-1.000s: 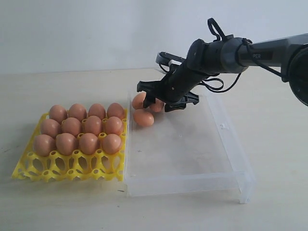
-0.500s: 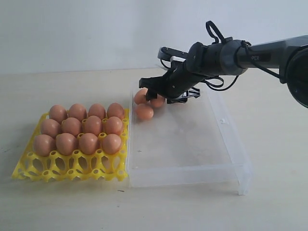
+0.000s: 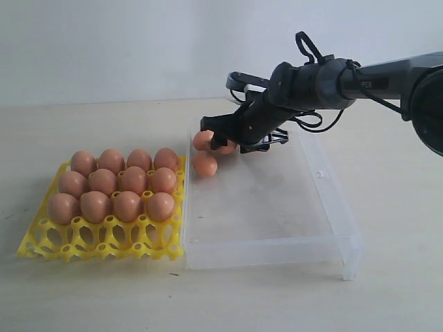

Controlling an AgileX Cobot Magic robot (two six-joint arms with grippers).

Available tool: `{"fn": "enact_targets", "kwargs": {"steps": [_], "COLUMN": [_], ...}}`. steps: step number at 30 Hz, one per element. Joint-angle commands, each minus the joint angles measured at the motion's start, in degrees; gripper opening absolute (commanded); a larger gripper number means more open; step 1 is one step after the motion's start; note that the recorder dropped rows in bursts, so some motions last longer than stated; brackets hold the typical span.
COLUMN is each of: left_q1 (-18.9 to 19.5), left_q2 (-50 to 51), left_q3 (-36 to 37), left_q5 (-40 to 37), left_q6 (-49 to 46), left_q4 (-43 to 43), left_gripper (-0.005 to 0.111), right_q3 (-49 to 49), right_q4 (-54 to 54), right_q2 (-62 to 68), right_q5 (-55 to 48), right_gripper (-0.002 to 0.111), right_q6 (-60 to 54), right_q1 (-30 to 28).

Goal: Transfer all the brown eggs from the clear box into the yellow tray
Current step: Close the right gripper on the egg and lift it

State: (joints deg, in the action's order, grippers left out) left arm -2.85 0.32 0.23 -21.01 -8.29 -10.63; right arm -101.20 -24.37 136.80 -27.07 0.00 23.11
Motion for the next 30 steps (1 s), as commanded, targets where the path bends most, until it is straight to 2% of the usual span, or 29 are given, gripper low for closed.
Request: {"fn": "enact_targets", "kwargs": {"steps": [1, 20, 30], "left_q1": [0.06, 0.06, 0.06], "left_q2": [-0.32, -0.32, -0.32], "left_q3": [-0.23, -0.23, -0.23], "left_q5": [0.56, 0.56, 0.56], "left_q6": [-0.05, -0.05, -0.05], "left_q4": [-0.06, -0.06, -0.06], "left_gripper": [0.000, 0.000, 0.000], "right_q3": [0.31, 0.31, 0.31], "right_q4": [0.86, 0.42, -0.96], "right_q2": [-0.02, -0.02, 2.40], "right_q5": [1.88, 10.87, 10.37], "right_gripper": [0.062, 0.062, 0.062], "right_q6": [-0.47, 0.00, 0.00], "right_q1": [0.20, 0.20, 0.20]}}
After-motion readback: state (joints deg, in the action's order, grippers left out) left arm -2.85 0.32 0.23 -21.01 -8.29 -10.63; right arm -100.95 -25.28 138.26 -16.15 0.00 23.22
